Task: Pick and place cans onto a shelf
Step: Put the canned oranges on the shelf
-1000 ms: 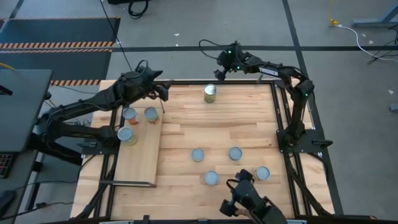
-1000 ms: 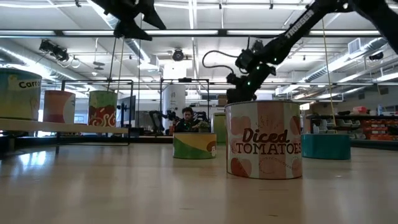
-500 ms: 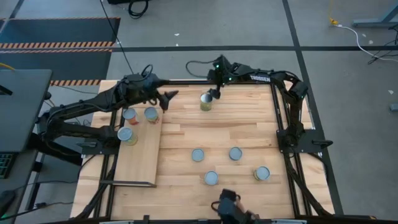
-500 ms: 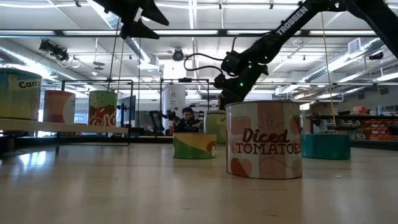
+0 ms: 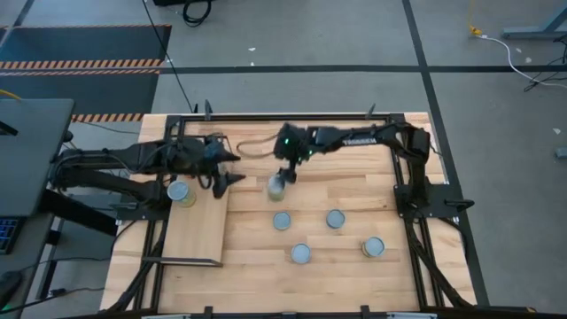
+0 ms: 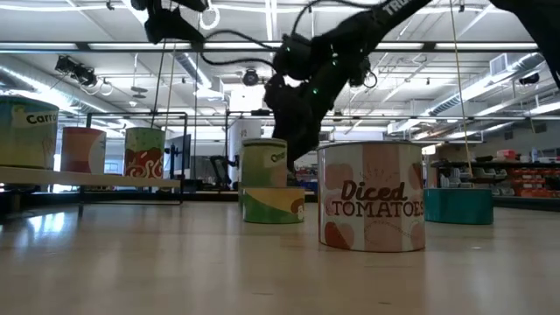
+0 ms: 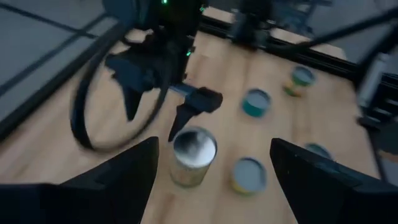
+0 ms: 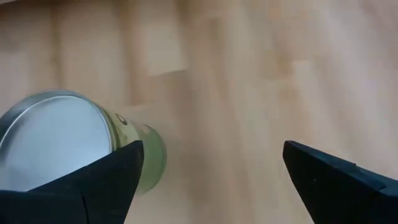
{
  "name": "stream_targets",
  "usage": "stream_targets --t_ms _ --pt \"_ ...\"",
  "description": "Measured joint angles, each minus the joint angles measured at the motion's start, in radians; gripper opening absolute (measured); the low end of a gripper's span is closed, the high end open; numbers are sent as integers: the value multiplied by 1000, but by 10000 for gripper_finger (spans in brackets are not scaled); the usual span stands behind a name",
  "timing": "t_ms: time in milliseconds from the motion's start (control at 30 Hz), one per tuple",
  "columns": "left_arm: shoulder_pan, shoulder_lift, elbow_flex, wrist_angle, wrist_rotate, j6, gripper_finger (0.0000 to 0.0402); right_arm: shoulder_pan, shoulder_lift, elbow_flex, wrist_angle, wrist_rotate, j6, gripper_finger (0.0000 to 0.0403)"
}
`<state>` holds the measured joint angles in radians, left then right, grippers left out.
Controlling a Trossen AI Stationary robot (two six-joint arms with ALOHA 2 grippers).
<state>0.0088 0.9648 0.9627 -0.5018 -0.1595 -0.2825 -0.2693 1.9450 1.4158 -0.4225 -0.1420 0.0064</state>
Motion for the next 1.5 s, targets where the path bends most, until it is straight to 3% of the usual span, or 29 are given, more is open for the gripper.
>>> stream_targets --t_ms 167,367,533,667,833,967,1300,1400,1500 --pt "-109 4 0 3 -1 -51 313 130 -39 0 -68 90 50 393" --pt "-193 11 0 21 -47 -130 313 257 -170 0 -299 200 120 378" --pt "-199 111 0 20 -65 -200 313 350 -269 0 -488 268 205 366" --pt "-187 221 0 121 -95 -199 315 401 -339 0 -603 323 302 364" --pt "-168 335 0 222 -88 -210 315 432 -417 0 -677 375 350 364" --pt "-170 413 -1 178 -42 -225 311 433 -477 0 -695 463 305 364" --pt "-231 429 14 157 -38 -395 184 425 -597 0 -677 634 202 364" --pt "-238 437 14 142 -37 -387 189 423 -611 0 -659 642 181 364" --pt "-227 453 13 96 -4 -350 225 420 -614 0 -662 643 174 364"
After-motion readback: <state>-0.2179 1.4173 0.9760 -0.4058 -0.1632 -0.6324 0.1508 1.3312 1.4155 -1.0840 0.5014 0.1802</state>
